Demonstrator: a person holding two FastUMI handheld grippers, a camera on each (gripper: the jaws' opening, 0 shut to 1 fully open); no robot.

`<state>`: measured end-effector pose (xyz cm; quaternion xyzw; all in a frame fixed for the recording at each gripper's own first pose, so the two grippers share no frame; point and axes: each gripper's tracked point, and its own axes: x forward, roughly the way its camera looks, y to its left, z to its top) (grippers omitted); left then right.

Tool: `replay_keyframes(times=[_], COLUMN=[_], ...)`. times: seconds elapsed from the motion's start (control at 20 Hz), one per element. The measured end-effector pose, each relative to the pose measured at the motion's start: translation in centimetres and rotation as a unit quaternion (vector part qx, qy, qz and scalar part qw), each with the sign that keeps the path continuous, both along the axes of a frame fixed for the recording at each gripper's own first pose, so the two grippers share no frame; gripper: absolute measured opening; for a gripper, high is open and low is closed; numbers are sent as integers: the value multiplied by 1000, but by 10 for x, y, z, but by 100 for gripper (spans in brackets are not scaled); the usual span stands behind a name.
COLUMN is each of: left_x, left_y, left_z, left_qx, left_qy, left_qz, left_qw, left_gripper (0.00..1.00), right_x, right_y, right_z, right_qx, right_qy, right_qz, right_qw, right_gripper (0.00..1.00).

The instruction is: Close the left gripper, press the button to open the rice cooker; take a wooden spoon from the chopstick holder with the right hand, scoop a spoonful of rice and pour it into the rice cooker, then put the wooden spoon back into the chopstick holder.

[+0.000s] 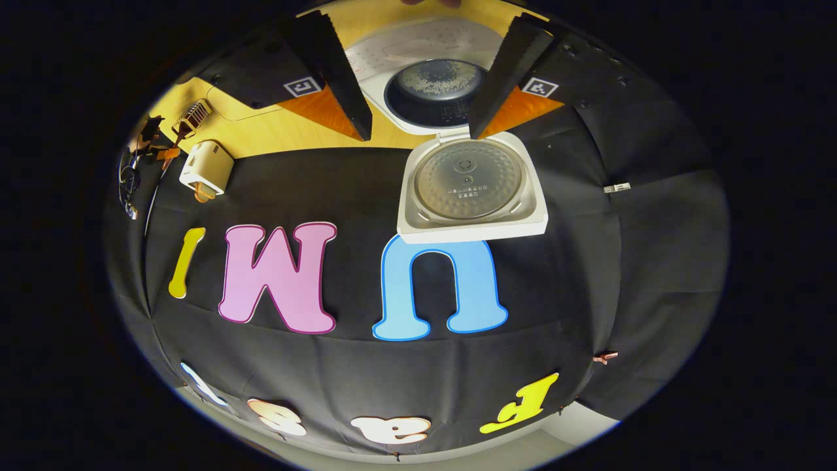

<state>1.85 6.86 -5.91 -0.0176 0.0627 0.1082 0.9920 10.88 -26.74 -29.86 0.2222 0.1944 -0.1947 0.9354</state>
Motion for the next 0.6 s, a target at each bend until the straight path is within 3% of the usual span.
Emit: replay_keyframes(times=[0.15, 0.4, 0.6], left_x=[4, 18, 40], left_y=[-1, 6, 38], left_z=[10, 49, 88], left_qx=[1, 10, 6], left_qy=[-15, -54, -84], left_qz=[-4, -8, 9], left_qw=[1000, 998, 996], left_gripper=[95, 95, 95], right_x=[-26, -59, -77], right_y=[-2, 11, 35], right_z=[12, 57, 96], right_qx=[-23, -65, -77], right_qy=[-4, -27, -56], right_qz=[-6, 3, 17], right_qw=[1000, 998, 995], right_gripper=[94, 94, 94])
